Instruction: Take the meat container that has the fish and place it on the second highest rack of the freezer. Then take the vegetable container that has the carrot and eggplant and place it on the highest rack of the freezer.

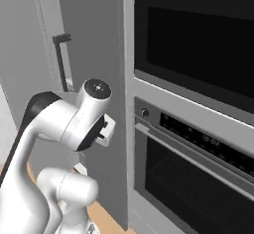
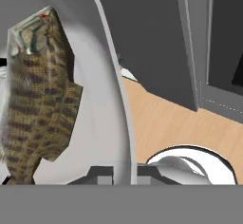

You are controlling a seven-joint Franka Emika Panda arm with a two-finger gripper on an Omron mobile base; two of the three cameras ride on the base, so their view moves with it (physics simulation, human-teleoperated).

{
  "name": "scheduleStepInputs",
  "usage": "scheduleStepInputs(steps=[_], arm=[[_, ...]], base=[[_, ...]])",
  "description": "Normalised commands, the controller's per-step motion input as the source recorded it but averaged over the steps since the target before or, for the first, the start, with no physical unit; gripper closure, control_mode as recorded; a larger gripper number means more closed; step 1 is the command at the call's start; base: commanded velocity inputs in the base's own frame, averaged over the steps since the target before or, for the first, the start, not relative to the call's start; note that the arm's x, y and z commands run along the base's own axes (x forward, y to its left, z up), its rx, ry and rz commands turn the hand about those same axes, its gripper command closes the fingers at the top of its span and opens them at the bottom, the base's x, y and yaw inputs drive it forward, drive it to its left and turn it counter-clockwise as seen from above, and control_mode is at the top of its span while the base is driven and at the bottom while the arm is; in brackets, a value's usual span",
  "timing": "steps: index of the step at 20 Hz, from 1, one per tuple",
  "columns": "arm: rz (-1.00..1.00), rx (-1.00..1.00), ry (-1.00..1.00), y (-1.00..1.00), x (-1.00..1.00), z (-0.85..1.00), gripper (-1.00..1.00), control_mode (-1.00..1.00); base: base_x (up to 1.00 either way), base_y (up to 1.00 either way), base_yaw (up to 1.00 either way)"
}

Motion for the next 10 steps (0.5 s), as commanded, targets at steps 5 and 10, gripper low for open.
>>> scheduleStepInputs(steps=[5,10], arm=[[0.0,0.0,0.0,0.0,0.0,0.0,1.0,1.0],[0.0,0.0,0.0,0.0,0.0,0.0,1.0,1.0]], base=[[-0.04,0.79,-0.17],[0.12,0.76,-0.28]])
